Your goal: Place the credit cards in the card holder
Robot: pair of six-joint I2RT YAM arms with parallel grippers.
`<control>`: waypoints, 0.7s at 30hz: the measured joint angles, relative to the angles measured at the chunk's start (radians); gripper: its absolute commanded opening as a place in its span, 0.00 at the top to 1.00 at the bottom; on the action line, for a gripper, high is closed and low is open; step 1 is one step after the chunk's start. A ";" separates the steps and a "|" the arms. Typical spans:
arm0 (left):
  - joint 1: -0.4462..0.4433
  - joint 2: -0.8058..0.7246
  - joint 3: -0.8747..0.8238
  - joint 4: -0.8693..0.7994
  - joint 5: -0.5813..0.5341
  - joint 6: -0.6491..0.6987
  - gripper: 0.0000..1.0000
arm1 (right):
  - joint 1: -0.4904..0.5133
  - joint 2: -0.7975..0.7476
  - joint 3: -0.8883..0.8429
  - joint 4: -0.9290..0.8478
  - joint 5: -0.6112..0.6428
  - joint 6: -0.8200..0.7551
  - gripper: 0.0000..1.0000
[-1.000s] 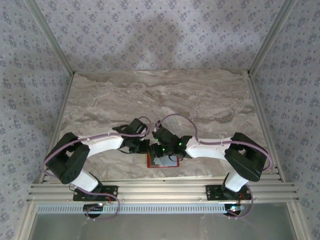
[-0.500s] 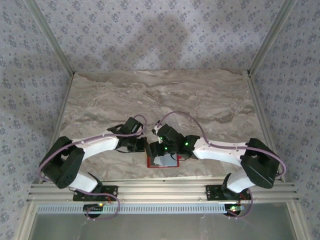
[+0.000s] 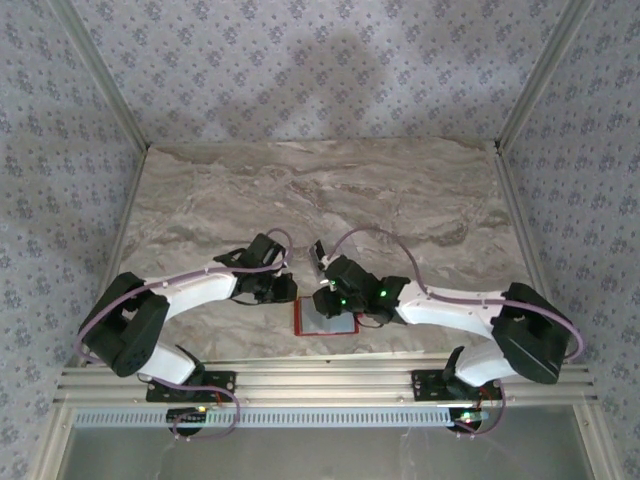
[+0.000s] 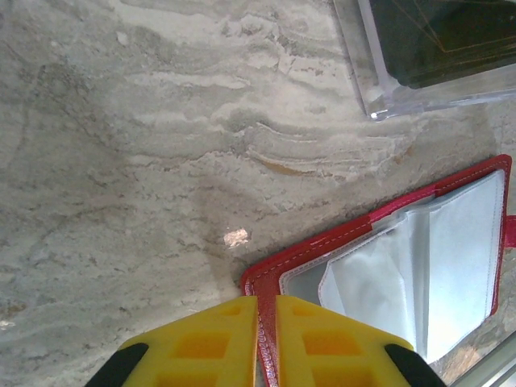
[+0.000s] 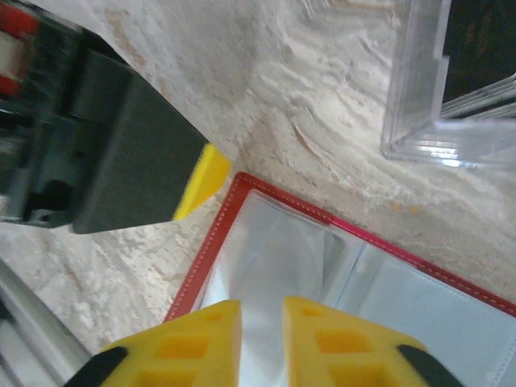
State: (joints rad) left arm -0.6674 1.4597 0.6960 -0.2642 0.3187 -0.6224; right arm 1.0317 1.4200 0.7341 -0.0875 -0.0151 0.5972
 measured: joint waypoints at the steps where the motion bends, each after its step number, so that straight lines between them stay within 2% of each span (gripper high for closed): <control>1: 0.000 0.000 -0.001 0.002 0.000 0.000 0.84 | 0.006 0.025 0.001 0.002 0.000 -0.003 0.82; 11: 0.000 -0.001 -0.002 0.006 0.004 0.001 0.80 | 0.027 0.225 0.063 0.036 -0.008 -0.004 0.80; 15: 0.000 -0.001 -0.002 0.006 0.004 0.001 0.79 | 0.027 0.206 0.069 0.030 -0.003 -0.014 0.71; 18: 0.000 -0.001 -0.002 0.006 0.004 0.001 0.78 | 0.022 0.138 0.076 -0.018 0.023 -0.032 0.59; 21: 0.000 -0.003 -0.002 0.006 0.004 0.001 0.78 | -0.013 0.066 0.113 -0.074 0.033 -0.048 0.52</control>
State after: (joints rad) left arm -0.6674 1.4563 0.6941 -0.2581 0.3225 -0.6216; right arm 1.0187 1.4864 0.8471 -0.1612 0.0177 0.5491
